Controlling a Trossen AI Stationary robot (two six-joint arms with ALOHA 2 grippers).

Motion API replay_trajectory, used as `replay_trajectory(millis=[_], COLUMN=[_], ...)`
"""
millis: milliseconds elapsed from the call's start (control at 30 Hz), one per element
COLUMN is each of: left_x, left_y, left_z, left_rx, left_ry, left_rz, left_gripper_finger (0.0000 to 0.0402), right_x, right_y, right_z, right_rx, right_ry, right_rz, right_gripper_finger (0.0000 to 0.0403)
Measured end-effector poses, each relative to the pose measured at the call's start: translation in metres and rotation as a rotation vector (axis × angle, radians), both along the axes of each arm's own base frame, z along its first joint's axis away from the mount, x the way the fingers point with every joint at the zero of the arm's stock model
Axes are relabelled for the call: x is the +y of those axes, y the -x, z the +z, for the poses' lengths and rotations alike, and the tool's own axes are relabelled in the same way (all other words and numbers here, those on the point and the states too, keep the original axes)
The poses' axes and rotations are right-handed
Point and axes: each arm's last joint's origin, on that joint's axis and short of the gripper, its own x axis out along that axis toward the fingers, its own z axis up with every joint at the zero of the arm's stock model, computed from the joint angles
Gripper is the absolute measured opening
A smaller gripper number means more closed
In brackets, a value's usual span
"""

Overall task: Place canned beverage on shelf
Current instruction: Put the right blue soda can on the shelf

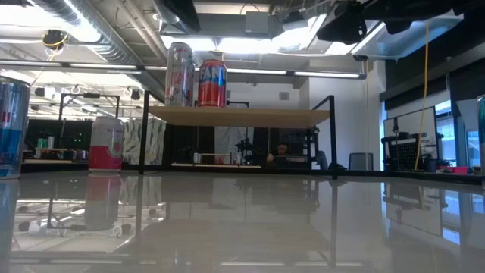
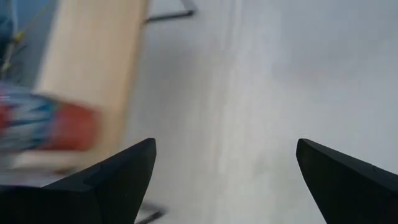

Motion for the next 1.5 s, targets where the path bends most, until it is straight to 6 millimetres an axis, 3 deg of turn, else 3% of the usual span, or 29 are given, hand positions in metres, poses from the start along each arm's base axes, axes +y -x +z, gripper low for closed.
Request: replay_trajectory(millis=[233,467,700,833,1033,1500], left_x=[-0.037,-0.044,-0.050,-0.060,-0.073,-0.075], left_y=[0.005,0.009,0.010,0.014,0.020,0.021], left_z=[-0.075,-0.115,-0.118,-0.118,-0.118,-0.118], left_rx=[-0.215,-0.323,-0.337,-0.325,-0.319,-0.318], left_ry=[0.010,0.038,0.188,0.262,0.273,0.270], left_rz=[-0.195,-0.314,-0.309,-0.359,-0.407,-0.412], left_gripper_finger=[0.0376,0.0376,0.0376,0.0376,0.0376,0.0376], right_x=[-0.004,-0.012,-0.020,-0.025,-0.028,-0.029], right_y=[0.005,0.023,0.053,0.068,0.083,0.094], right_z=[-0.001,0.031,0.064,0.071,0.065,0.039], right_rx=[0.081,0.393,0.651,0.761,0.894,1.081], right_ry=[-0.063,-0.204,-0.337,-0.364,-0.365,-0.330], right_rz=[-0.155,-0.464,-0.751,-0.902,-1.060,-1.139], right_gripper_finger=[0.0381,0.0381,0.0381,0.0381,0.0381,0.0381])
